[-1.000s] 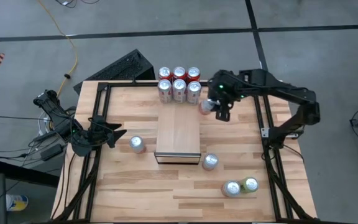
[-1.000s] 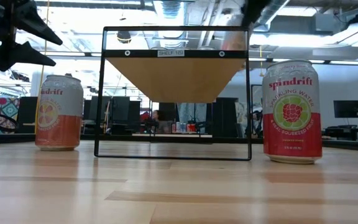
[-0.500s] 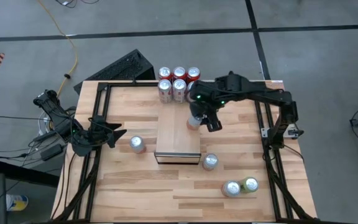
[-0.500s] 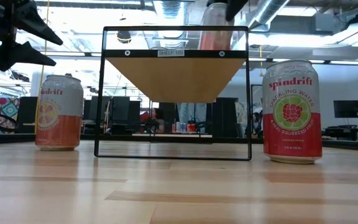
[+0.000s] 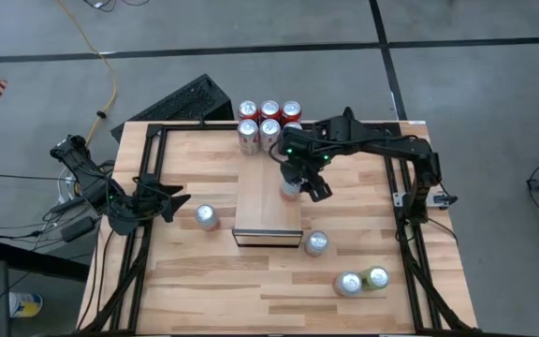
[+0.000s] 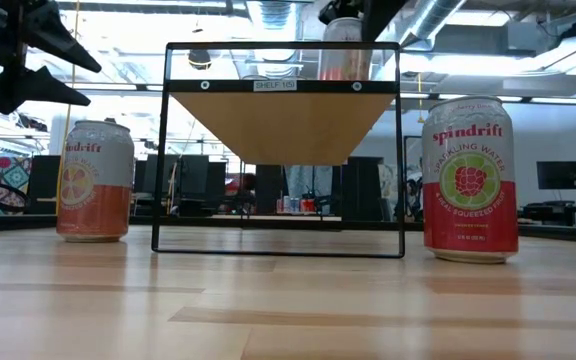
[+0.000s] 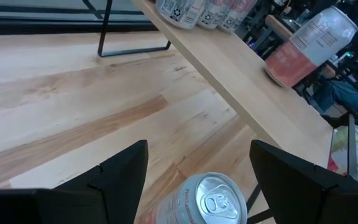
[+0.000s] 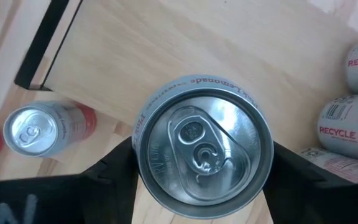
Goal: Place canned beverage on shelf
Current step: Put the top right orange-white soda can on the shelf
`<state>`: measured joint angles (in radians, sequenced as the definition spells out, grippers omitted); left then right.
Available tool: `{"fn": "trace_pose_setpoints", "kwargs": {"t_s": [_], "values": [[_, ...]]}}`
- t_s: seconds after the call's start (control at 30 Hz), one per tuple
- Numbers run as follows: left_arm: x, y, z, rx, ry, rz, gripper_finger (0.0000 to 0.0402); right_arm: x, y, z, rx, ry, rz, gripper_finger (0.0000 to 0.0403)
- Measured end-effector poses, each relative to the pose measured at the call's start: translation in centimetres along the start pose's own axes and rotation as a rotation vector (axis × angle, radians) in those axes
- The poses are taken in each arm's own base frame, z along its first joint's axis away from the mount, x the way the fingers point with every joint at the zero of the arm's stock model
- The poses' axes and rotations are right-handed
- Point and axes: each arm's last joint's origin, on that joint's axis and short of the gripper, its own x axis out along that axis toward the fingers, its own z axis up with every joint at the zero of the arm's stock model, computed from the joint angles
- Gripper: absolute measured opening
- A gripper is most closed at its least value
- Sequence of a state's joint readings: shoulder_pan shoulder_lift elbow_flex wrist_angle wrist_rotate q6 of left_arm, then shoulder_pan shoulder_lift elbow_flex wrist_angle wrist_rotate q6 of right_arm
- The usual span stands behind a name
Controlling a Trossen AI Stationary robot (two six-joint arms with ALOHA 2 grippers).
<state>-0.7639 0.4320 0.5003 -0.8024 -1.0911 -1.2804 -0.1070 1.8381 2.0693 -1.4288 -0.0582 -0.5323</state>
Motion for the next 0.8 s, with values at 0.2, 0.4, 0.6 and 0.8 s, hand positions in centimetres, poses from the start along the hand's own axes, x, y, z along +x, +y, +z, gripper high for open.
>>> {"fn": "trace_pose_setpoints", "kwargs": {"t_s": [0.2, 0.4, 0.6, 0.8], "values": [[0.0, 0.0, 0.1, 0.000, -0.023, 0.007, 0.0270, 0.0, -0.1, 0.1, 0.000, -0.011, -0.010, 0.0304], [0.0, 0.0, 0.1, 0.000, -0.022, 0.007, 0.0270, -0.1, -0.2, 0.3, -0.002, -0.024, -0.033, 0.0342], [0.0, 0.0, 0.1, -0.006, -0.022, 0.007, 0.0270, -0.1, -0.5, 0.6, -0.004, -0.054, -0.076, 0.0350], [0.0, 0.0, 0.1, -0.006, -0.022, 0.007, 0.0270, -0.5, -0.7, 1.1, -0.006, -0.115, -0.118, 0.0345]]}}
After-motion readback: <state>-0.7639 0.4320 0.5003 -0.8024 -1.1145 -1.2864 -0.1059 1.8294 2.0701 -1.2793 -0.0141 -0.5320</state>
